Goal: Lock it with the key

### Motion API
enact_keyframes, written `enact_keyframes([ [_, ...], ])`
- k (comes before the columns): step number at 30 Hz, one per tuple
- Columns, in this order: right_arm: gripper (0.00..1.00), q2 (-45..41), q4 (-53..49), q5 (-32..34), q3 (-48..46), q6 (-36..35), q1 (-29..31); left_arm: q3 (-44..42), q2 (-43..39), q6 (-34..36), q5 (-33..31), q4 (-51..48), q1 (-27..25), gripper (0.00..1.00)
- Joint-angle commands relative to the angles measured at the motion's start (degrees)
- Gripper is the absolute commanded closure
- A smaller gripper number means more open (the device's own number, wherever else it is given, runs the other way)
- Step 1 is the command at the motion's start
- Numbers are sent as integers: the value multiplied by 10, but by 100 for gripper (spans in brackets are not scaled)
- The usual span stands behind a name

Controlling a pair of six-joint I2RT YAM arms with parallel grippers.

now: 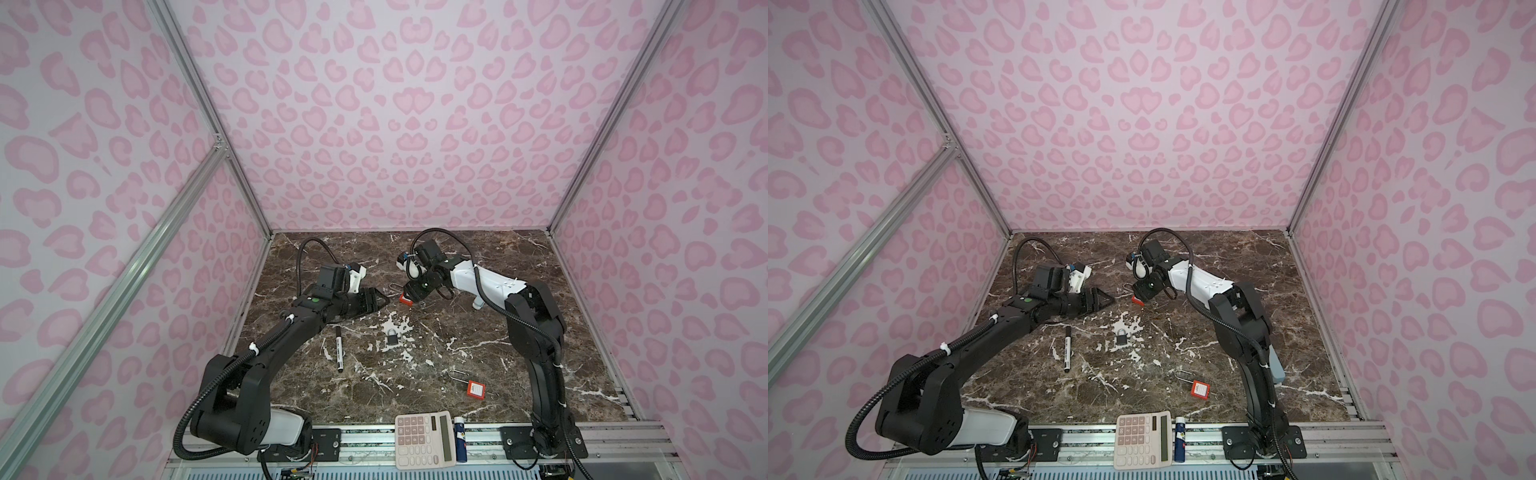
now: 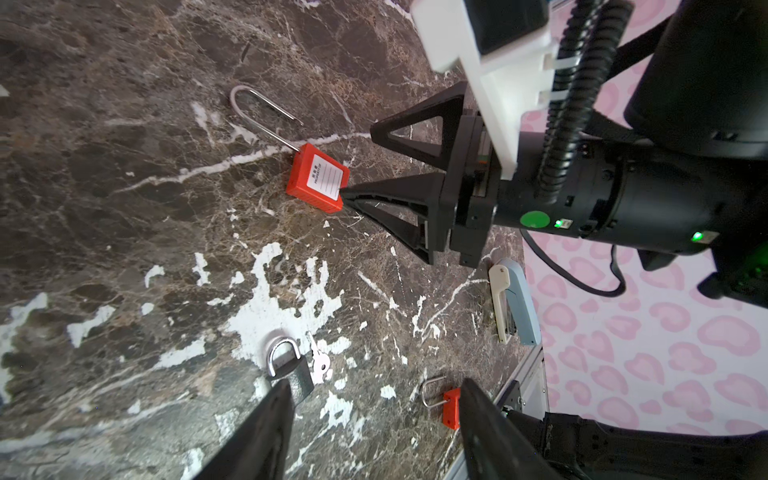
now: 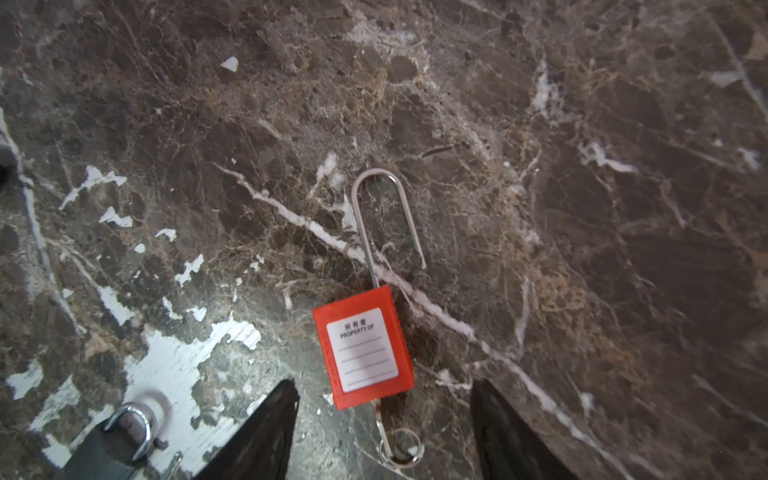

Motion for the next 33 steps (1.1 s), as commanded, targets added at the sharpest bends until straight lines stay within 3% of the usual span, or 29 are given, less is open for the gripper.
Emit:
enact_keyframes([
  [1, 33, 30, -57, -3, 31, -24, 0, 5, 8, -1, 15, 15, 4, 35],
  [20, 51, 96, -99, -5, 86, -56, 1, 5, 25, -10, 23, 18, 13, 35],
  [28, 63, 78, -86, -7, 69, -54, 3, 6, 22, -20, 22, 16, 13, 35],
  [33, 66, 19, -44, -33, 22, -18, 2, 10, 24, -39, 13, 18, 12, 36],
])
